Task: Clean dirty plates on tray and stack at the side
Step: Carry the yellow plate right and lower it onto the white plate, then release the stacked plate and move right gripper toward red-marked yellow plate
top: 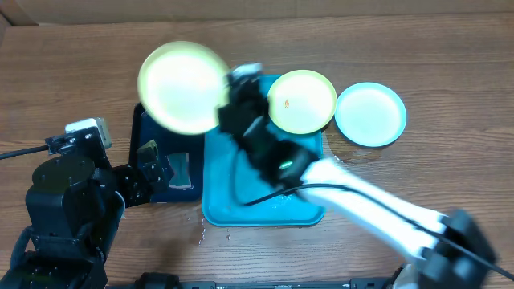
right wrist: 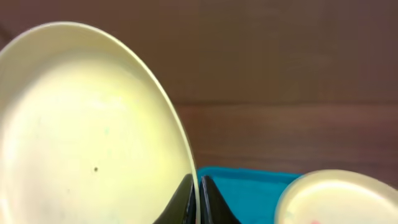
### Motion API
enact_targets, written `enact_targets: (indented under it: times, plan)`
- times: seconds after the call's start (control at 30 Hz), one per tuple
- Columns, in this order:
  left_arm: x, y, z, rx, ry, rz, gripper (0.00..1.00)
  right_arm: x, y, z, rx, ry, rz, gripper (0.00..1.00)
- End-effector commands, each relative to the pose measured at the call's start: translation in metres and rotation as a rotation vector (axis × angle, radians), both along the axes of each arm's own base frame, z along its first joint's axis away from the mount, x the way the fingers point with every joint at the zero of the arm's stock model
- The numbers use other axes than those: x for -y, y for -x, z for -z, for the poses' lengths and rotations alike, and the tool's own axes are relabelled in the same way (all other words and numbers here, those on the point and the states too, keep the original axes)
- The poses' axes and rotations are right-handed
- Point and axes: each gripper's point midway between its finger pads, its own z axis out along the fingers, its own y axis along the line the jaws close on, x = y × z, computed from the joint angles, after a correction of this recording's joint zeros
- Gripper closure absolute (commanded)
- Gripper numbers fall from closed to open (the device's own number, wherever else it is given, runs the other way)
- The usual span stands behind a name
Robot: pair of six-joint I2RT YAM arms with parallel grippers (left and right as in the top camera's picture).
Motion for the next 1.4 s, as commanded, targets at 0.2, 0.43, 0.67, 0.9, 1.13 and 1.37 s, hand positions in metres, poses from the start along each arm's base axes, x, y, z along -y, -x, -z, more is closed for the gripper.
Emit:
enact_targets:
  times: [0.2,0.43,0.67,0.9,1.13,1.37]
  plan:
    - [-0.001,0.001,-0.007,0.021,-0.010,-0.004,0.00,0.170,-0.033,0.025,-0.359,-0.240,0.248,0.96]
    - [-0.001,0.001,-0.007,0.021,-0.010,-0.004,0.00,0.295,-0.013,0.084,-0.626,-0.243,0.531,0.96]
    - [-0.001,0.001,-0.007,0.021,-0.010,-0.004,0.00,0.366,0.018,0.130,-0.816,-0.199,0.744,0.96]
    - [-0.001,0.001,-0.007,0.020,-0.010,-0.004,0.00,0.379,0.024,0.169,-0.903,-0.170,0.793,0.96]
    - [-0.001,0.001,-0.007,0.020,-0.010,-0.004,0.00,0.378,0.027,0.205,-0.977,-0.150,0.798,0.96]
    - [-0.001,0.001,-0.007,0.021,-0.010,-0.004,0.00,0.378,0.026,0.221,-1.015,-0.140,0.800,0.96]
